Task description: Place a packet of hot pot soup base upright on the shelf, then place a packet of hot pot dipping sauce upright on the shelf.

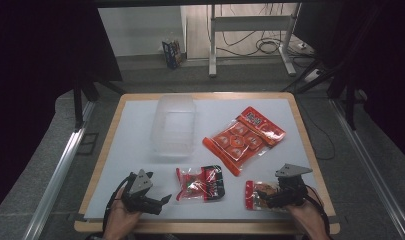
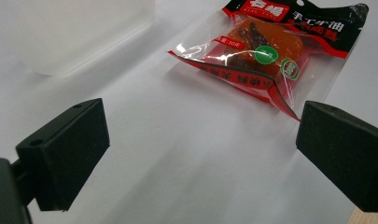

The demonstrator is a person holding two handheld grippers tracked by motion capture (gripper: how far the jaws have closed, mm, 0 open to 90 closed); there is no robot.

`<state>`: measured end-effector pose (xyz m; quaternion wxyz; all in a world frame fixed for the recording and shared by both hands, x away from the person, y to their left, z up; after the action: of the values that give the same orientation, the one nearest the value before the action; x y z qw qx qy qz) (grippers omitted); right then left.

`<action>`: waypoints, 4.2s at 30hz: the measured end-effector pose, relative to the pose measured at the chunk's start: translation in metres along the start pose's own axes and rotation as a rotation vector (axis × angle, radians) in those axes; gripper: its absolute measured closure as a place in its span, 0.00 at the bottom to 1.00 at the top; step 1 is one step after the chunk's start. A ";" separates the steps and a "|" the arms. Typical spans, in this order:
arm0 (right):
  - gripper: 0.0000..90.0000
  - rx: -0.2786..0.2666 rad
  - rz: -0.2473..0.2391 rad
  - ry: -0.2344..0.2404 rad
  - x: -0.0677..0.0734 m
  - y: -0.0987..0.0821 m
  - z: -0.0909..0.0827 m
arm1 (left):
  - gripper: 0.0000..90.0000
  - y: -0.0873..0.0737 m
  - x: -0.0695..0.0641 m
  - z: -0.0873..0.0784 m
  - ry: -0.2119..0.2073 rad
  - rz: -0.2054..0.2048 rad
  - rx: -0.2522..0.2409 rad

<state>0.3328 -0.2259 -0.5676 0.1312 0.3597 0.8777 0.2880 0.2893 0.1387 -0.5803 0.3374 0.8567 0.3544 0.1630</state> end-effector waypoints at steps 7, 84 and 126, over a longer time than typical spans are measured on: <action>0.00 -0.015 0.009 -0.009 -0.004 0.002 -0.003 | 0.03 0.000 -0.001 0.000 -0.003 0.008 -0.002; 0.28 0.033 0.120 -0.171 -0.110 0.041 0.006 | 0.02 -0.002 -0.006 0.009 0.029 0.069 0.041; 0.44 0.013 0.207 0.007 -0.163 0.087 0.047 | 0.02 -0.005 -0.009 0.014 0.045 0.107 0.080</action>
<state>0.5167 -0.2720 -0.5496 0.0955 0.4481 0.8382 0.2957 0.2875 0.1284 -0.5944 0.2857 0.8834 0.3217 0.1857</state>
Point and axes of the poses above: each handheld gripper's, and its own axes: z roughly forward along the jaws, y roughly out of its top, x roughly to its left, the point moved 9 cm from there along z, roughly forward along the jaws, and after that the axes turned 8 degrees about x, right-handed, at the moved point
